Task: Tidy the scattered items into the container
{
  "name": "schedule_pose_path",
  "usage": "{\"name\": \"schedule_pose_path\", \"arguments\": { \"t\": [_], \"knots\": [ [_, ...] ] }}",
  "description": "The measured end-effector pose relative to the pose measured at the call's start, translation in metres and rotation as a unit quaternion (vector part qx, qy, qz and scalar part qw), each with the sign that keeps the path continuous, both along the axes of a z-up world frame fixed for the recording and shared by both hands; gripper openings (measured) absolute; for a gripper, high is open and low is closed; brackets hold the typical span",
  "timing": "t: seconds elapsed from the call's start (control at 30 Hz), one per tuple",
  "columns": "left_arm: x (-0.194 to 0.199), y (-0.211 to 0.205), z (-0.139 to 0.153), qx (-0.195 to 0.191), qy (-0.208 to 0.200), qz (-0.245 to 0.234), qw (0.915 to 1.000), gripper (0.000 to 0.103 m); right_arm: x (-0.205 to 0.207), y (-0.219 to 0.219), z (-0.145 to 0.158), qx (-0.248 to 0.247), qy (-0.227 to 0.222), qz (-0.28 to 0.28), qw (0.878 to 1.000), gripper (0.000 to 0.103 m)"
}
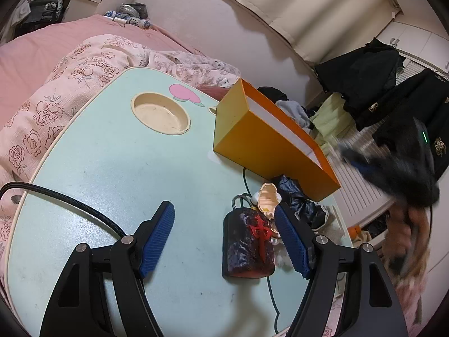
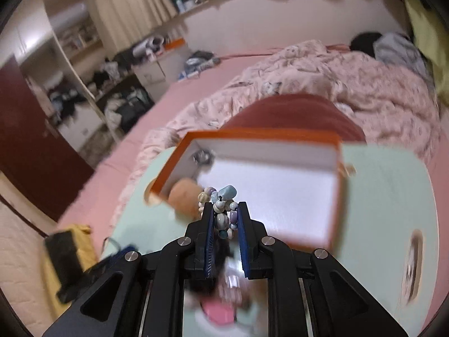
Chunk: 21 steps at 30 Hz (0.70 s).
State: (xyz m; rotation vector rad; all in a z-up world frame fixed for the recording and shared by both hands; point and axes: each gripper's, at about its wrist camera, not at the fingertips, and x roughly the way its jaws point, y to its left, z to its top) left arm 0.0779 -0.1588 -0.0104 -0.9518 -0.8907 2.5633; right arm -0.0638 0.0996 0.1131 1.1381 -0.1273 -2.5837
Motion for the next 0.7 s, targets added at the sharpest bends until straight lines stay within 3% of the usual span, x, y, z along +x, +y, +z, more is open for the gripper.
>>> {"name": "schedule_pose_path", "arguments": {
  "t": [0.17, 0.27, 0.37, 0.4, 0.43, 0.47, 0.6, 0.63, 0.7],
  "knots": [
    [-0.001, 0.002, 0.000, -0.002, 0.000, -0.001, 1.0000, 0.077, 0.044, 0.041, -0.030, 0.031, 0.018, -0.071, 0.997, 0.016],
    [-0.001, 0.002, 0.000, -0.002, 0.000, -0.001, 1.0000, 0.078, 0.054, 0.051, -0.059, 0.028, 0.008, -0.086, 0.996, 0.017],
    [-0.001, 0.001, 0.000, -0.002, 0.000, -0.001, 1.0000, 0.078, 0.058, 0.053, -0.075, 0.033, 0.015, -0.103, 0.994, 0.024],
    [-0.001, 0.002, 0.000, -0.002, 0.001, -0.001, 1.0000, 0.078, 0.061, 0.053, -0.074, 0.027, 0.023, -0.101, 0.994, 0.030],
    [-0.001, 0.001, 0.000, -0.002, 0.000, -0.001, 1.0000, 0.078, 0.065, 0.052, -0.071, 0.023, 0.033, -0.094, 0.995, 0.047],
    [-0.001, 0.001, 0.000, -0.001, 0.000, -0.001, 1.0000, 0.078, 0.071, 0.050, -0.065, 0.024, 0.053, -0.093, 0.994, 0.056],
    [-0.002, 0.003, 0.000, -0.002, 0.000, -0.001, 1.0000, 0.078, 0.104, 0.036, -0.041, 0.061, 0.151, -0.109, 0.981, 0.075],
    [-0.002, 0.002, 0.000, -0.001, 0.000, -0.001, 1.0000, 0.078, 0.108, 0.033, -0.039, 0.067, 0.154, -0.107, 0.980, 0.079],
    [-0.002, 0.003, 0.000, -0.001, 0.000, -0.001, 1.0000, 0.078, 0.113, 0.026, -0.047, 0.064, 0.127, -0.084, 0.986, 0.079]
  ]
}}
